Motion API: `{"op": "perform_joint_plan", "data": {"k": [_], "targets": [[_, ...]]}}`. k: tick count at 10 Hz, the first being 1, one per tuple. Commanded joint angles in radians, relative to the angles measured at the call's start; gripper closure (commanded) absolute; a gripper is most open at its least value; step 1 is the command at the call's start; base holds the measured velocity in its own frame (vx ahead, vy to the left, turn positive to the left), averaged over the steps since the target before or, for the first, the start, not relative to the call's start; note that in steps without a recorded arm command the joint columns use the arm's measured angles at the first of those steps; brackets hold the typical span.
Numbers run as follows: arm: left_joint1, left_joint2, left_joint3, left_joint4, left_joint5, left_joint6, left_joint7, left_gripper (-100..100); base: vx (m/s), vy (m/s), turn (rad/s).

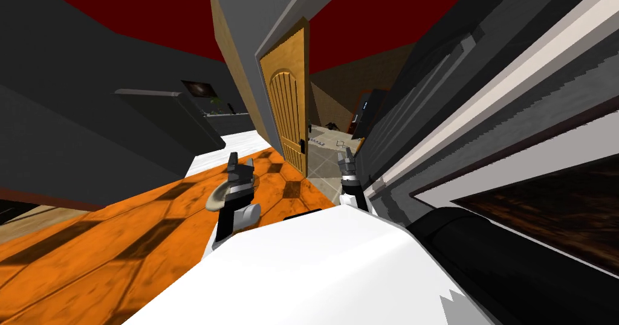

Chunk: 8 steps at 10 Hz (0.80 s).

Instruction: Push the door open

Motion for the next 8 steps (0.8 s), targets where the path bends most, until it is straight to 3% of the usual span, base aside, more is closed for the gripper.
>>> {"op": "perform_joint_plan", "data": {"k": [1,8], "targets": [[-0.017,0.007,-0.013,0.034,0.005,-0.002,0.001,-100,0.076,0.048,-0.062],[-0.120,0.029,-0.081,0.211,0.028,-0.005,-0.004,-100,0.090,0.077,-0.095]]}}
